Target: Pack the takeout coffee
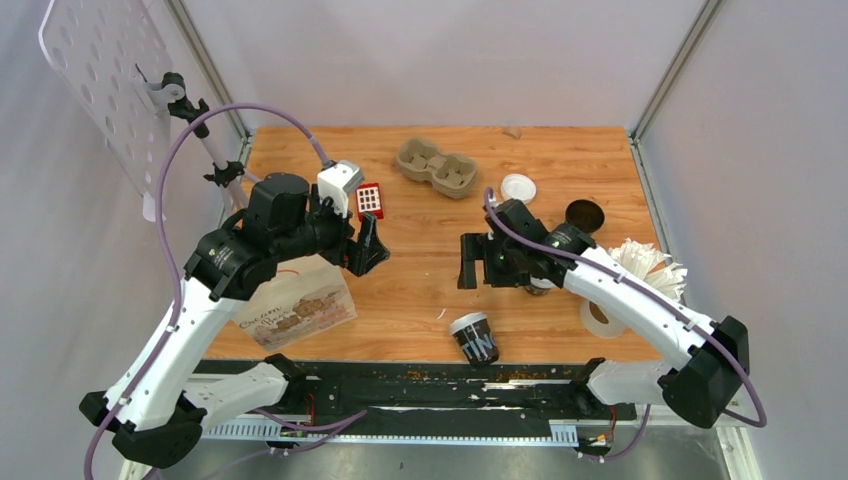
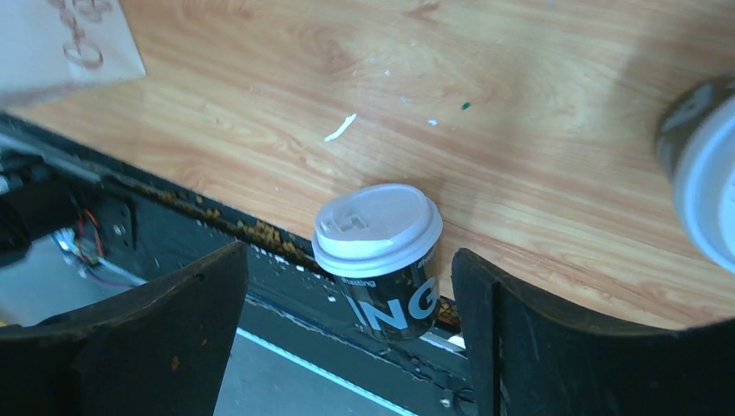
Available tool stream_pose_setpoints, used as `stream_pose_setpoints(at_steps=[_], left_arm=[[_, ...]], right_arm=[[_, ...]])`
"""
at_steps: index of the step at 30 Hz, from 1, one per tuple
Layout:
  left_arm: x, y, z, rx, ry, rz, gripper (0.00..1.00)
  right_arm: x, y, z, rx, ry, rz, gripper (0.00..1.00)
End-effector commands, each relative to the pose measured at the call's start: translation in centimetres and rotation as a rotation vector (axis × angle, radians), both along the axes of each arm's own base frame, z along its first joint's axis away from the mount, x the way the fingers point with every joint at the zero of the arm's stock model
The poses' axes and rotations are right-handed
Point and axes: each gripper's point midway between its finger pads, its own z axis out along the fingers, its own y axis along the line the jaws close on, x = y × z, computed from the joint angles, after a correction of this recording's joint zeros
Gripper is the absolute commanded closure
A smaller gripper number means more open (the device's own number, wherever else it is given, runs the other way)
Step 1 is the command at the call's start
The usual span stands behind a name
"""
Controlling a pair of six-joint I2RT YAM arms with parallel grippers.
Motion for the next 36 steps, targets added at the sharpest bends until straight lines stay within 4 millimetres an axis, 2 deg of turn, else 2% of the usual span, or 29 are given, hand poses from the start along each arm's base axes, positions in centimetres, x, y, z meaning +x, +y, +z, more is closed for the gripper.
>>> stream_pose_setpoints(at_steps=[1, 7, 14, 22, 28, 30, 36], left_arm=[[0.4, -0.1, 2.6, -0.066, -0.063, 0.029, 0.00], [0.9, 0.1, 1.9, -0.054, -0.052, 0.059, 0.00], [0.8, 0.1, 2.1, -0.060, -0.053, 0.060, 0.00], [0.3, 0.7, 0.8, -0.087, 0.000, 0.124, 0.00], [-0.1, 0.8, 0.4, -0.128, 0.041, 0.166, 0.00], [-0.2, 0.6, 0.4, -0.139, 0.049, 0.165, 0.00], [-0.5, -0.4, -0.1, -0.165, 0.100, 0.135, 0.00]], right_arm=[[-2.5, 2.0, -1.0, -0.008, -0.044, 0.236, 0.11], [-5.5, 3.6, -3.5, -0.021, -0.072, 0.315, 0.10], [-7.3, 4.5, -6.0, -0.105, -0.153, 0.360, 0.09], [-9.3, 5.4, -8.8, -0.119, -0.206, 0.446, 0.17], [-10.4, 7.1, -9.5, -0.102, -0.253, 0.530, 0.18], [-10.4, 7.0, -9.7, -0.130, -0.262, 0.531, 0.21], [-9.0, 6.5, -7.8, -0.098, -0.364, 0.453, 0.34]])
